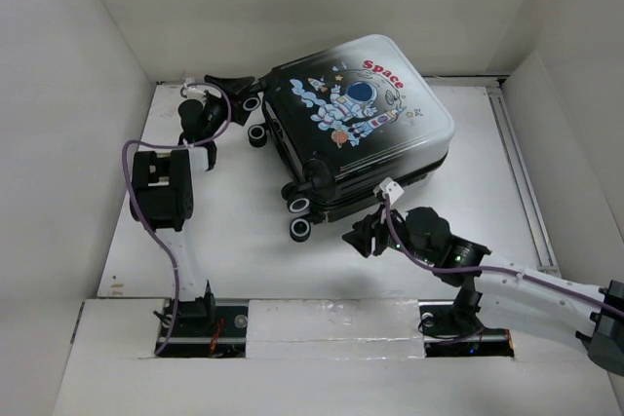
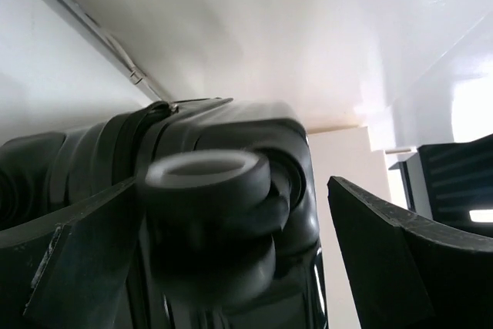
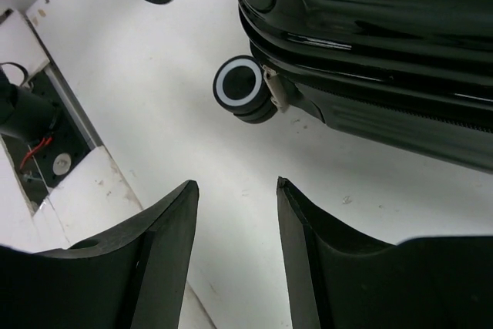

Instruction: Pack the luggage

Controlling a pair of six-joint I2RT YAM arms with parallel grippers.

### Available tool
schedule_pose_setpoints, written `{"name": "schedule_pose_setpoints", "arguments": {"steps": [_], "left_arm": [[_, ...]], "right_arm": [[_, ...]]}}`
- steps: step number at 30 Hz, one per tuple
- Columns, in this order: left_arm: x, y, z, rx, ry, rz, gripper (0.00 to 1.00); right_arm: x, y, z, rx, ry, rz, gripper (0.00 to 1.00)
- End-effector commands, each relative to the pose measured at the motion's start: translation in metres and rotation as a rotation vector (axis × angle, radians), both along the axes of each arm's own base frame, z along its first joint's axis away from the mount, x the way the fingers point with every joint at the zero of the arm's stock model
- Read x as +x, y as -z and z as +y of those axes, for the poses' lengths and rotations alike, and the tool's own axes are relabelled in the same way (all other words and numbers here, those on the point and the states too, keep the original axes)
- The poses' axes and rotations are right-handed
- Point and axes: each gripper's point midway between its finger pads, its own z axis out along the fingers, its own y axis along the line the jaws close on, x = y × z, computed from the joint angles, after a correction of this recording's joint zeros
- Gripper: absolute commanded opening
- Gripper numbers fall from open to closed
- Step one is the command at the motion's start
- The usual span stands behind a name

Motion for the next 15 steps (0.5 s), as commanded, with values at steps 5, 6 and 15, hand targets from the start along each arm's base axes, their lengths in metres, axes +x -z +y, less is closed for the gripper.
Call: {"name": "schedule_pose_setpoints", "arguments": {"steps": [5,6,15], "left_arm": [[0.02,-0.069,-0.01,-0.019,0.049,-0.196,1.0],[0.024,-0.061,-0.015,-0.02,0.059,-0.184,1.0],[0.02,-0.057,-0.031,-0.088,0.125,-0.231,0.41]], "right_arm": [[0.01,-0.032,-0.004,0.094,0.058,-0.061,0.51],[0.016,-0.024,-0.011,0.063,0.1,-0.05,0.51],[0.049,-0.033,-0.055,0.066,0.297,-0.051,0.5]]}}
